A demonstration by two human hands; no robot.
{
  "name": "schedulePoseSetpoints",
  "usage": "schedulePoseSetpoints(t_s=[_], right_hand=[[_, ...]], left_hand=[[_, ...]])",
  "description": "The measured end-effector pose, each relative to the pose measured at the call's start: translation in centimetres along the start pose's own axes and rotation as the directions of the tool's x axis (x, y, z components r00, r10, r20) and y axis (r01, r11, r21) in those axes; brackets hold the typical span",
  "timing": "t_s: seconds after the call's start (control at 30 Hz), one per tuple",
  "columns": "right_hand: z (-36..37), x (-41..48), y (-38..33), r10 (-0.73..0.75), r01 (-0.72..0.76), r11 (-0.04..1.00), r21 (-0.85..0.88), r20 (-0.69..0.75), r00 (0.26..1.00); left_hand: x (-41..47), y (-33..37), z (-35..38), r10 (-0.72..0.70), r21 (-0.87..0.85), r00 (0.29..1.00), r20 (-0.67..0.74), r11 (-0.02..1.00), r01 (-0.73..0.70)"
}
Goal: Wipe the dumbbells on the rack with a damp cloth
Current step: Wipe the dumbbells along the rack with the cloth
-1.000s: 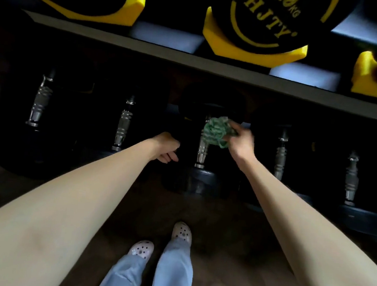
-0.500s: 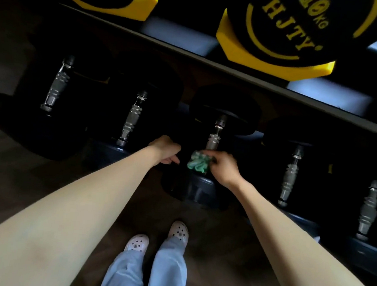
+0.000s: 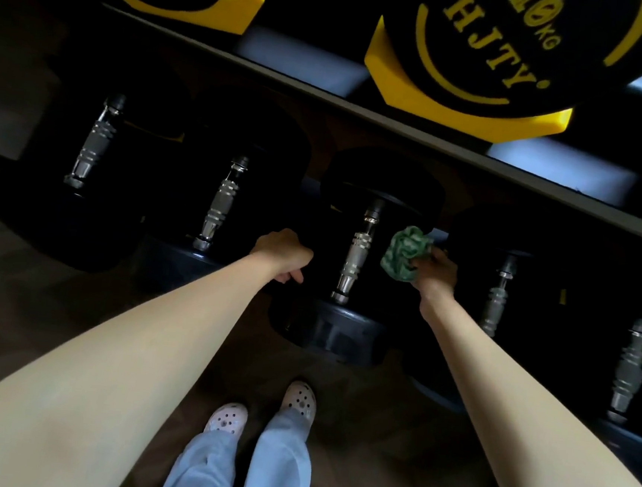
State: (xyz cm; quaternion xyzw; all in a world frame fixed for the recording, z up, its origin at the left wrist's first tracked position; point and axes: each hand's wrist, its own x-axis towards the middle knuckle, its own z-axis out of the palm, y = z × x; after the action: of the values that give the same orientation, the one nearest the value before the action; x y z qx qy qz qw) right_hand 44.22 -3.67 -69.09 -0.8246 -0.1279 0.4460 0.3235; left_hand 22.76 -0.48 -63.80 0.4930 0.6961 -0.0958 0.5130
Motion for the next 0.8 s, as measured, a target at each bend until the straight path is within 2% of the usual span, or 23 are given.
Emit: schedulePoseSetpoints(t_s=[0.03, 0.1, 0.2, 0.27, 0.4, 0.67, 0.8], right_hand=[[0.5, 0.5, 0.2, 0.009, -0.008, 0.999, 0.033, -0.014, 1.000], [1.9, 0.7, 0.4, 0.027, -0.032, 0.995, 0.091, 0.055, 0.998], [3.4, 0.2, 0.7, -0.131, 0.145, 0.982, -0.117, 0.116, 0.985], [3.2, -0.6, 0.4, -0.162, 0.185, 0.973, -0.140, 0.159, 0.974], [0.8, -2.7, 0.1, -0.119, 0.168, 0.979, -0.114, 0.345, 0.931], [-1.0, -5.6, 0.4, 0.031, 0.192, 0.901, -0.389, 0.499, 0.866], [-1.1, -6.2, -1.2, 0.063, 0.274, 0.835, -0.477, 0.578, 0.814]], left_hand=[[0.1, 0.0, 0.0, -0.001, 0.006, 1.000, 0.004, 1.000, 0.001], [0.4, 0.0, -0.1, -0.008, 0.010, 1.000, 0.003, 1.000, 0.008], [0.7, -0.2, -0.1, -0.017, 0.006, 1.000, -0.001, 1.000, 0.017], [0.8, -0.3, 0.0, -0.024, 0.008, 1.000, -0.004, 1.000, 0.024], [0.6, 0.2, 0.1, -0.031, 0.071, 0.999, -0.019, 0.997, 0.033], [-0.2, 1.0, 0.8, 0.002, 0.186, 0.999, -0.043, 0.983, 0.006], [-0.6, 0.8, 0.6, -0.012, 0.115, 0.999, -0.033, 0.993, 0.015]])
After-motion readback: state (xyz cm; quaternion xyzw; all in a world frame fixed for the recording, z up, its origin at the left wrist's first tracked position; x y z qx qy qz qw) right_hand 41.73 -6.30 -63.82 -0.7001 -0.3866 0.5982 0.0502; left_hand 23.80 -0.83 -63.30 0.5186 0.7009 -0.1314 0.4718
